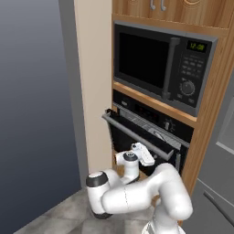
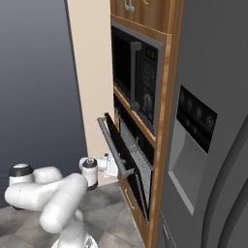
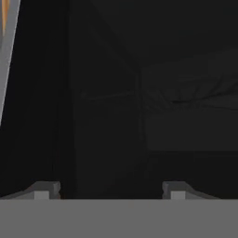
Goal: Place the fish on the rack of the oven, and slide the rack back inside. Close the oven door.
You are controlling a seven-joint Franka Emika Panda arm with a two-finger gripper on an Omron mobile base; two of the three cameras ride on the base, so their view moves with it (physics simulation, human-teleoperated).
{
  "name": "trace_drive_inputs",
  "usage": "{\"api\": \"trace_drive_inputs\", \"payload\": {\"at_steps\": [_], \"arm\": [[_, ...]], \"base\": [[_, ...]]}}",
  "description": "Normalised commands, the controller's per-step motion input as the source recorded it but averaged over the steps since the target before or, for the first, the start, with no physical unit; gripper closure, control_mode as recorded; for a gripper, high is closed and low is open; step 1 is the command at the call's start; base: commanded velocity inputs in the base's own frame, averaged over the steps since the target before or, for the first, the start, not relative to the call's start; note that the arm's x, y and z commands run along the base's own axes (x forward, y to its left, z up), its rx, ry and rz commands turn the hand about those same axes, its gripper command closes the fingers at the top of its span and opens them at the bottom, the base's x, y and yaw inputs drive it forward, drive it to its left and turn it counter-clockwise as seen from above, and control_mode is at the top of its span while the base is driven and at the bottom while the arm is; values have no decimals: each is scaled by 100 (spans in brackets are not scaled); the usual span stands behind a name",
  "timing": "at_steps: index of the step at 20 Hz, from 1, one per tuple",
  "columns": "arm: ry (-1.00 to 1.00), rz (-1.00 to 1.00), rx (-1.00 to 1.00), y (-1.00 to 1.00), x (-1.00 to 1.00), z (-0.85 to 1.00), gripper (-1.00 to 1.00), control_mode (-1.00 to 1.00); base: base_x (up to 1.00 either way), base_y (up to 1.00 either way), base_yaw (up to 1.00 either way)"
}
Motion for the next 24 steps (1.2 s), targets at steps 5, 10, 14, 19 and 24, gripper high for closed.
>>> {"api": "trace_drive_inputs", "payload": {"at_steps": [5,10,14,19,24], "arm": [[-13,-8,0,-100,100,-3,-100,-100],[-2,-5,2,-100,100,-16,-100,-100],[1,-5,10,-94,66,-32,-100,-100],[0,-5,1,-69,0,-13,-100,-100],[1,-3,7,-59,0,-6,-100,-100]], "base": [[0,0,0],[0,0,0],[0,0,0],[0,0,0],[0,0,0]]}}
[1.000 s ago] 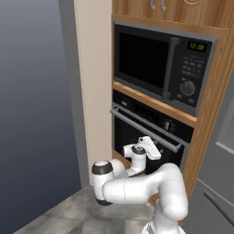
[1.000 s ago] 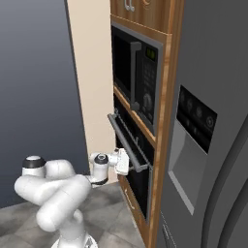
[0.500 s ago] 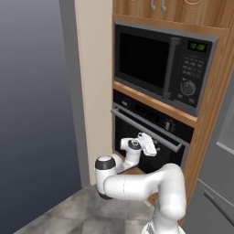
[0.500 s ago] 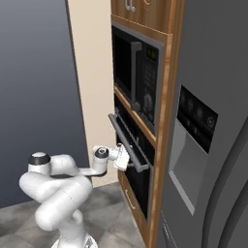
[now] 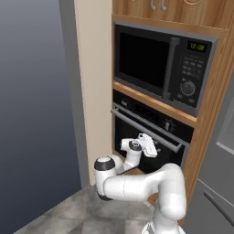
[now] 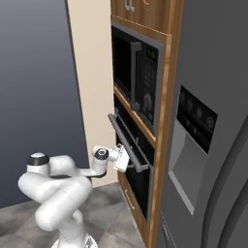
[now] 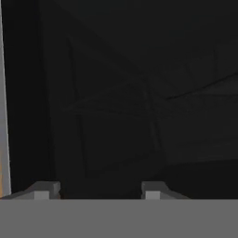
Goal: Place the fish on the rack of the oven, and slide the rack back inside. Close the oven door.
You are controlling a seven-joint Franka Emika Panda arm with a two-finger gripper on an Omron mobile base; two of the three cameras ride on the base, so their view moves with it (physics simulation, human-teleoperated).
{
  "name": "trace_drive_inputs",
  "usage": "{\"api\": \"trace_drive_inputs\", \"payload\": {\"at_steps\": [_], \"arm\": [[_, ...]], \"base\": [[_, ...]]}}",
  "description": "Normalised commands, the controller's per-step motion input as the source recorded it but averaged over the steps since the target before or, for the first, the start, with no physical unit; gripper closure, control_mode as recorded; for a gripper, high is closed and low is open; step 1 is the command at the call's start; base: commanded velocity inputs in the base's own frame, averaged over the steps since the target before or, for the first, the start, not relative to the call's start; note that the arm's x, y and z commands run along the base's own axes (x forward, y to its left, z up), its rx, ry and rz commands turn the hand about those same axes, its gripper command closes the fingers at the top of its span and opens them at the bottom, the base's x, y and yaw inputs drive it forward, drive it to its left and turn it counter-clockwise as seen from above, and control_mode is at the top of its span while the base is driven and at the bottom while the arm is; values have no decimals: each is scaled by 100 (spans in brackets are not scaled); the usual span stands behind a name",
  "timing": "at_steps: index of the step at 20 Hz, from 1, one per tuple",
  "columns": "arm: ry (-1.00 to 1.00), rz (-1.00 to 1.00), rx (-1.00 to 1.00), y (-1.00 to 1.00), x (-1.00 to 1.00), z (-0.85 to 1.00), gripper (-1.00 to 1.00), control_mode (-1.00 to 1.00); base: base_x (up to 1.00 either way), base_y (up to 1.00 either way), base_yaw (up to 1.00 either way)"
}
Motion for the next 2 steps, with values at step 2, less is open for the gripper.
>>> {"api": "trace_drive_inputs", "payload": {"at_steps": [2], "arm": [[0,0,9,-49,0,0,-100,-100]], "base": [[0,0,0]]}}
